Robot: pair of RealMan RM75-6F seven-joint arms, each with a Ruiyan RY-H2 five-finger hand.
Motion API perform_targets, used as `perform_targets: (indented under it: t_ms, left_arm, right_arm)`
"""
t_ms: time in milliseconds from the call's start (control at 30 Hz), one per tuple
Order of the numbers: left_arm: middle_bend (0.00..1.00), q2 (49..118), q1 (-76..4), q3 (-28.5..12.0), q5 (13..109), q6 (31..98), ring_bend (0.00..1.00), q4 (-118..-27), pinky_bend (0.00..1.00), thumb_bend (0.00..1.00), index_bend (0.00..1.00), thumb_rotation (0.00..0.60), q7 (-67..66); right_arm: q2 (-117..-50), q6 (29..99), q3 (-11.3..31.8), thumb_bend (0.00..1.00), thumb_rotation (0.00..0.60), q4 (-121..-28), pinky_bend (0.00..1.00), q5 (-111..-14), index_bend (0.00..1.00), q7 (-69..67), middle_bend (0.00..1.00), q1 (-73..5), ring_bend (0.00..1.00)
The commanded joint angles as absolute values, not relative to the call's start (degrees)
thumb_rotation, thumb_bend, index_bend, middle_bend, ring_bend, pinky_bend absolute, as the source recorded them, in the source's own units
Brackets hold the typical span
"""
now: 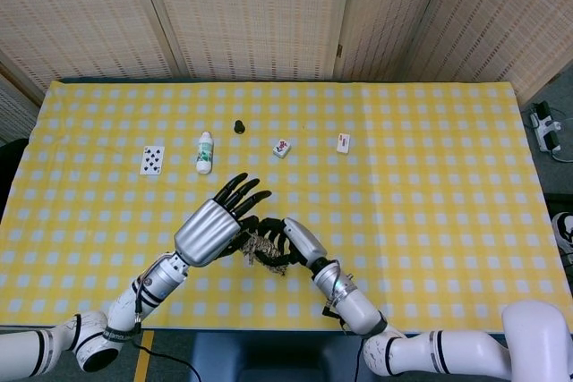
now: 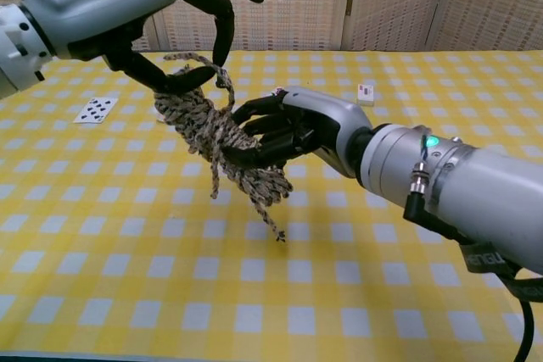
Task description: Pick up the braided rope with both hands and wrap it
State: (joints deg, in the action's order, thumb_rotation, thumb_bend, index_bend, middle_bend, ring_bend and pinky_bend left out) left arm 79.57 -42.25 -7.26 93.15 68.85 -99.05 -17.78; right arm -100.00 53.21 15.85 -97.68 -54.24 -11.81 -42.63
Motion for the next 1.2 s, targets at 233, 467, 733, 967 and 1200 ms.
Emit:
perform_targets:
  t_ms: [233, 467, 733, 967, 1200]
  left_arm:
    - [0.17, 79.27, -37.37, -3.75, 97.25, 75.41, 0.04, -99.19, 0.0, 0.49, 0.6, 0.6, -15.86]
    - [0.17, 78.93, -34.32, -3.06, 96.28, 78.1, 0.03, -97.91, 0.0, 0.49, 0.6, 0.6, -12.87]
    - [0.17, 79.04, -32.56, -2.83, 94.04, 77.66, 0.03, -96.09, 0.0, 0.49, 0.6, 0.6, -9.93]
    - [0.17, 79.07, -31.46, -3.37, 91.33, 76.76, 0.03, -93.92, 0.0, 0.49, 0.6, 0.6, -6.62]
    - [0.17, 79.44, -31.01, -3.67, 91.12, 76.5, 0.04, -93.48, 0.0, 0.49, 0.59, 0.6, -4.79]
  right_arm:
    - [-104.56, 59.38, 19.57, 0.51, 0.6, -94.31, 0.64, -57.73, 0.85, -20.09, 0.71, -38.37, 0.78]
    - [-104.47, 59.79, 22.28, 0.51, 0.6, -93.44, 0.65, -61.93, 0.86, -30.31, 0.72, -35.77, 0.79]
    - [-103.41, 61.66, 22.07, 0.51, 0.6, -92.8, 0.65, -70.57, 0.86, -39.31, 0.72, -33.98, 0.79]
    - [-100.03, 63.29, 20.74, 0.51, 0.6, -93.86, 0.66, -76.13, 0.86, -43.98, 0.72, -32.47, 0.79]
    - [-98.01, 63.79, 19.73, 0.51, 0.6, -94.56, 0.66, -77.67, 0.86, -43.6, 0.72, -32.18, 0.79]
